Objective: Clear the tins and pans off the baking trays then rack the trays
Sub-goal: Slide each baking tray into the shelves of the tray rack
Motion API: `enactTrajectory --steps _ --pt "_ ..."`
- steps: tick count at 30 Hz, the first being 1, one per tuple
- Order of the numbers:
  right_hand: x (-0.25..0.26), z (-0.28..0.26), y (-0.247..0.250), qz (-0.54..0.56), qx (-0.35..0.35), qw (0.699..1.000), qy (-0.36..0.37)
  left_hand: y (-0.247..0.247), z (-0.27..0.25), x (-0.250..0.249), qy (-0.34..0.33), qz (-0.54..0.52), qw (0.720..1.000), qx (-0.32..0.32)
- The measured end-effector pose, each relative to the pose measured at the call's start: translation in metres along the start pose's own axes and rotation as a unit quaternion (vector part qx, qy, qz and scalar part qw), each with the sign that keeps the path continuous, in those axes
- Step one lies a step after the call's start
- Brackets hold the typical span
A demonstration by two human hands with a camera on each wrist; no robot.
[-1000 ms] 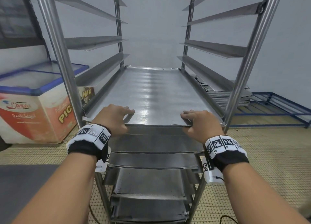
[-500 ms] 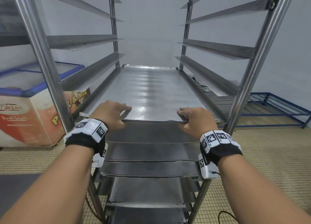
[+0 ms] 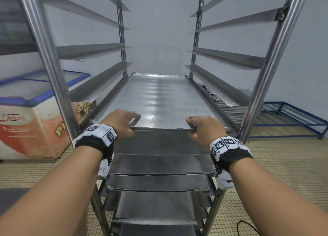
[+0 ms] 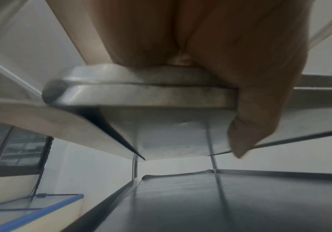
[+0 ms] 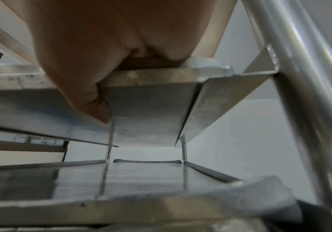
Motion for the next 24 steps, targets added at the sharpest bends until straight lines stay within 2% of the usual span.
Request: enactTrajectory --steps 3,5,6,8,10,12,15,17,20,24 --pt "0.004 -0.006 0.010 -0.009 0.035 0.999 0.018 0.004 -0.008 -0.006 -0.025 -0.040 0.999 0.022" --pt "0.000 -0.015 0.026 0.034 0.030 0.999 -0.007 0.019 -0.018 -0.010 -0.036 -0.087 0.995 -0.038" --pt "-0.003 -0.021 0.038 0.070 0.001 0.997 -0.024 0.029 -0.024 -0.011 -0.045 -0.103 0.989 -0.093" --pt "-0.014 -0.033 0.066 0.132 -0.117 0.984 -0.035 0.052 -0.037 -0.009 -0.065 -0.105 0.968 -0.218" --pt "-0.032 -0.045 0.095 0.180 -0.238 0.953 -0.045 0.077 -0.054 -0.006 -0.062 -0.087 0.937 -0.333" --pt "-0.054 -0.052 0.117 0.212 -0.325 0.918 -0.086 0.102 -0.071 0.004 -0.018 -0.064 0.904 -0.421" --pt "-0.091 -0.055 0.133 0.254 -0.406 0.859 -0.179 0.123 -0.090 0.034 0.107 -0.104 0.849 -0.507" --pt "-0.111 -0.047 0.132 0.271 -0.404 0.844 -0.225 0.130 -0.093 0.049 0.148 -0.128 0.814 -0.546" --pt "-0.121 -0.031 0.127 0.310 -0.390 0.835 -0.234 0.133 -0.085 0.068 0.186 -0.185 0.783 -0.563" --pt "-0.123 -0.020 0.125 0.325 -0.414 0.813 -0.249 0.132 -0.070 0.090 0.217 -0.191 0.772 -0.566"
Point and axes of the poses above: each hand's wrist, its own z-axis towards the middle knuckle, its own y-axis out of the back of the hand, x = y × z, the point moved 7 cm from there along z, towards the middle knuckle, and after that the axes turned 4 degrees about -y, right-handed, at the moved point
